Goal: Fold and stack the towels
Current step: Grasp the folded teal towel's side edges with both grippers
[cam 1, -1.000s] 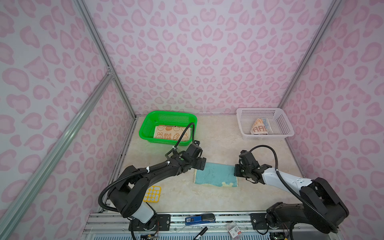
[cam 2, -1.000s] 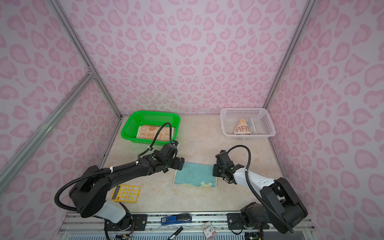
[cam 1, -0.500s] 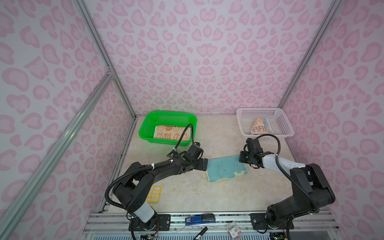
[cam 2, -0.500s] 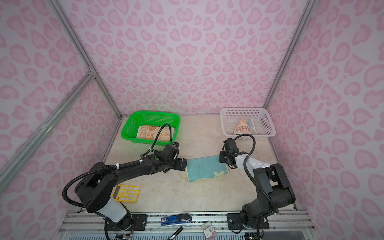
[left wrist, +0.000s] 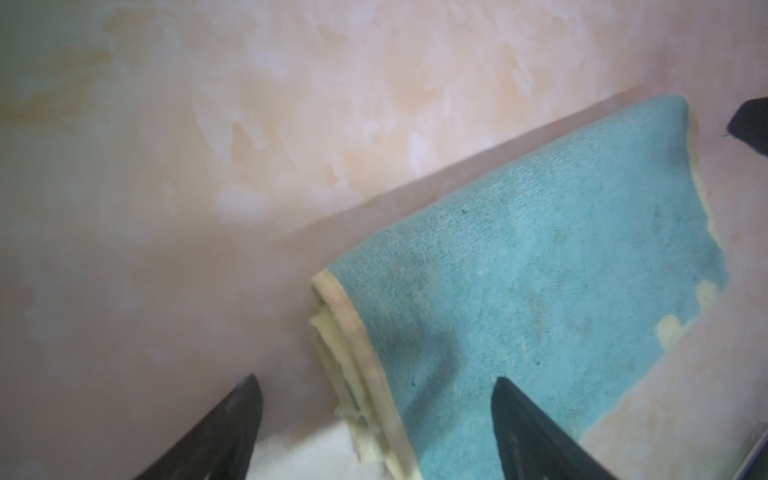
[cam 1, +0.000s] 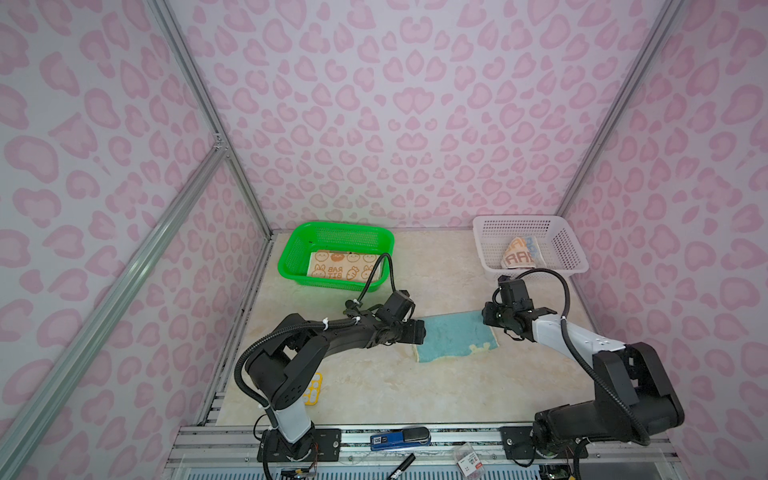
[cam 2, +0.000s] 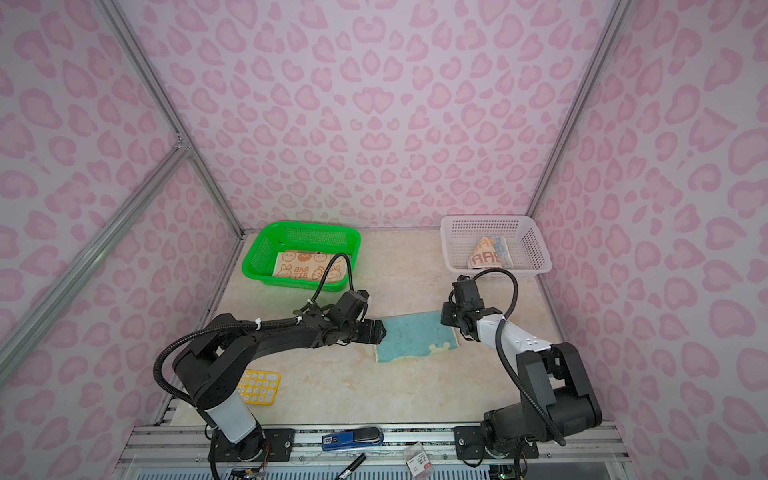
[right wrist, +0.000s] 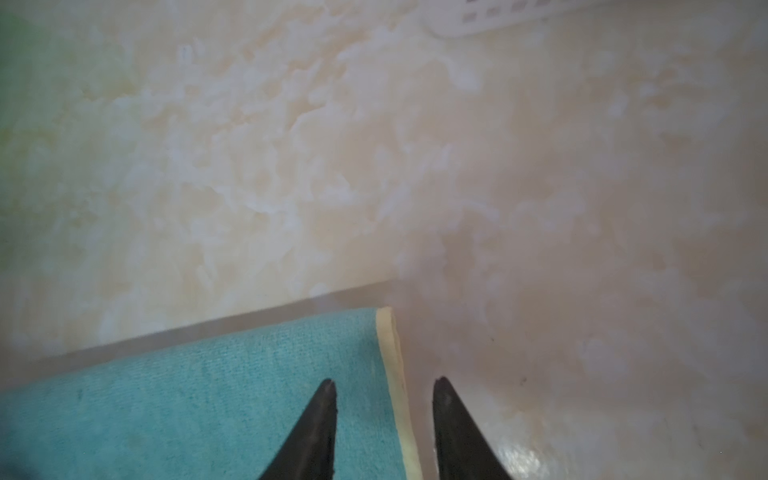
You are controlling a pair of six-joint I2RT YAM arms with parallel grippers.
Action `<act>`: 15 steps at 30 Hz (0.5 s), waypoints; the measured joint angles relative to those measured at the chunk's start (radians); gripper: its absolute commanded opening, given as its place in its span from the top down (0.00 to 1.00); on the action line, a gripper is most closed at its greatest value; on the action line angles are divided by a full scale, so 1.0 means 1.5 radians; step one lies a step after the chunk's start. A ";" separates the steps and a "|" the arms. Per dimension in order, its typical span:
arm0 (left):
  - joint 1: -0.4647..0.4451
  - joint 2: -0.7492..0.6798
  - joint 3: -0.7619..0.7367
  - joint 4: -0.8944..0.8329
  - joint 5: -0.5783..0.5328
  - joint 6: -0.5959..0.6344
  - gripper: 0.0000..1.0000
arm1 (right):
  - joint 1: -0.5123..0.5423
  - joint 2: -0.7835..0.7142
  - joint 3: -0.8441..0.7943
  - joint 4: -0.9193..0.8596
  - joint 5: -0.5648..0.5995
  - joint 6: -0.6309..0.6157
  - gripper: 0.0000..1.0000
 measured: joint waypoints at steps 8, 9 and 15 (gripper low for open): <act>-0.008 0.024 0.017 0.023 0.027 -0.023 0.20 | 0.060 -0.084 -0.014 -0.051 -0.014 -0.019 0.59; -0.009 0.024 0.019 0.019 0.028 -0.024 0.20 | 0.079 -0.084 -0.022 -0.051 -0.016 -0.019 0.59; -0.013 0.022 0.022 -0.005 0.037 -0.027 0.19 | 0.196 -0.054 -0.083 -0.011 -0.037 0.026 0.70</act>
